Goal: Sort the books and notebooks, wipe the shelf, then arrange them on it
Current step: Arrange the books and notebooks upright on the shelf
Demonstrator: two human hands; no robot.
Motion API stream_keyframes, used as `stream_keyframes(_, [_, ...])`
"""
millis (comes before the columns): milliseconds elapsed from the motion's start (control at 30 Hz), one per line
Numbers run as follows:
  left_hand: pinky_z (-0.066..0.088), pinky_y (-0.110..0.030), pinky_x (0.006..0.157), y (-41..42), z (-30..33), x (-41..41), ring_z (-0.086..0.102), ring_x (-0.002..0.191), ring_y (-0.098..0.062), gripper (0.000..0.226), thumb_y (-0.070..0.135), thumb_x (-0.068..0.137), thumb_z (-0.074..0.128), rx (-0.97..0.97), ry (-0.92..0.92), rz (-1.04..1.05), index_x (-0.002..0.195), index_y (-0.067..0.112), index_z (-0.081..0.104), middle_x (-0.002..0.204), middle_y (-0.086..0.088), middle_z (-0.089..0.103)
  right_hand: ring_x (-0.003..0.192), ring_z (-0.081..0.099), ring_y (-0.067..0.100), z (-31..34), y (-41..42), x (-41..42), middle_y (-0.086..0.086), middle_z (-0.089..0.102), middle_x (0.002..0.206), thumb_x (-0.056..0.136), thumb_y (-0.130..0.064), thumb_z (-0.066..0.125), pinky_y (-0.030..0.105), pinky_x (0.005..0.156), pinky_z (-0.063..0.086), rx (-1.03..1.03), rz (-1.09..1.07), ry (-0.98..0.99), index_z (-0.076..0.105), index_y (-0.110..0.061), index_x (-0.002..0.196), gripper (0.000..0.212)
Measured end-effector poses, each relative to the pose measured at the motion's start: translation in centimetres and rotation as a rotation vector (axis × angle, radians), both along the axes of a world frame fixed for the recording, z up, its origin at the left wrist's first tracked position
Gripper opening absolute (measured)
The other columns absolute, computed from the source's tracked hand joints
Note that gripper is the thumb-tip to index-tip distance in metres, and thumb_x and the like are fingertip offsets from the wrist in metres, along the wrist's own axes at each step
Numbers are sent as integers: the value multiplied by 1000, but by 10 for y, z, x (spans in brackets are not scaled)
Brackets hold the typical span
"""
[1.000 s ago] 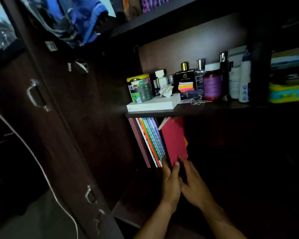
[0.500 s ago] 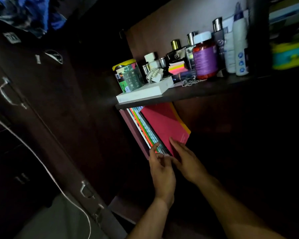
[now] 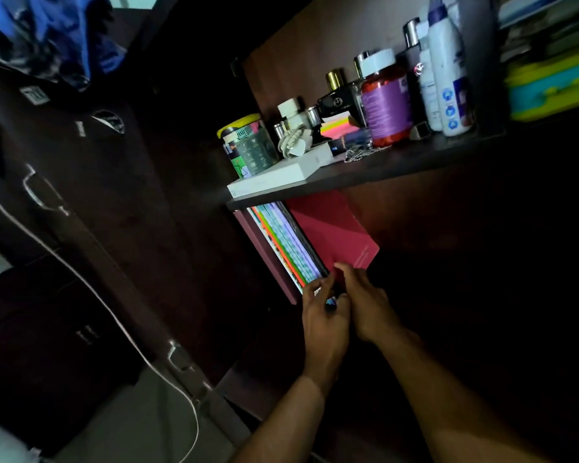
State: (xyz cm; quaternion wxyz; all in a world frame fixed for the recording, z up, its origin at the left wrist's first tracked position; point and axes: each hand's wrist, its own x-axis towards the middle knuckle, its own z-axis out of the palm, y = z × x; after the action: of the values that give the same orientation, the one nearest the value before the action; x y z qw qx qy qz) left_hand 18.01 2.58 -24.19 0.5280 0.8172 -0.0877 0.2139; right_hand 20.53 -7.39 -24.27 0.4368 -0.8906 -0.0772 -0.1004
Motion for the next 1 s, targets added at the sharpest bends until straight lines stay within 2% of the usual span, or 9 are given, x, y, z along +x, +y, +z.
stream_keyframes(67, [50,-31,103,-3,0,1,59,111,-1,51,25,83,56,0,-13,10,133,20,66,129,2,50,139,42,28,2,1,-12,7,36,155,96,-42,48,43,115,31,-5,-4,-13,24,-24,156,67])
stream_keyframes(200, [45,-8,88,-1,10,-6,55,92,16,42,5,90,63,28,-4,-29,131,16,60,128,-5,43,135,46,28,7,-10,-63,11,40,149,91,-13,64,30,109,37,87,-82,3,35,-19,152,69])
stream_keyframes(267, [51,-22,89,-2,10,-15,58,87,5,36,9,88,63,34,-38,11,124,16,59,123,-6,46,135,45,23,12,-20,-105,9,38,149,91,-8,65,21,103,34,90,-138,39,33,-21,153,71])
stream_keyframes(367, [51,-45,91,-27,21,-75,61,92,-17,30,37,87,57,-34,33,-103,112,22,63,111,-3,58,131,46,17,34,-42,-192,3,39,146,93,-16,66,21,100,38,102,-277,78,32,-28,152,69])
stream_keyframes(467, [56,-44,86,-74,46,-167,68,90,-19,18,47,88,56,-106,164,-445,98,35,64,101,6,69,129,49,17,68,-73,-285,4,48,138,90,-19,69,24,101,38,30,-416,52,41,-25,146,62])
stream_keyframes(567, [57,-41,87,-116,82,-263,69,93,-16,14,46,92,61,-53,266,-810,100,34,64,98,10,69,118,54,15,106,-111,-390,2,55,126,89,-23,69,25,96,41,-132,-570,58,49,-23,135,51])
stream_keyframes(667, [57,-41,85,-158,111,-357,69,90,-15,9,40,98,62,-28,399,-1120,102,32,65,98,7,68,115,57,21,153,-148,-511,7,57,124,86,-28,73,34,98,46,-314,-757,199,50,-17,134,54])
stream_keyframes(800, [49,-28,69,-200,134,-507,67,79,-15,8,30,101,60,9,417,-1503,94,29,63,95,1,70,111,59,26,206,-154,-683,11,61,122,86,-35,73,38,96,47,-487,-1025,357,53,-14,129,52])
stream_keyframes(1000, [48,-26,66,-200,148,-678,65,83,-15,10,26,106,50,222,469,-1873,109,25,59,102,0,67,117,59,24,210,-102,-853,9,61,132,92,-30,68,34,98,45,-449,-1302,506,50,-15,135,50])
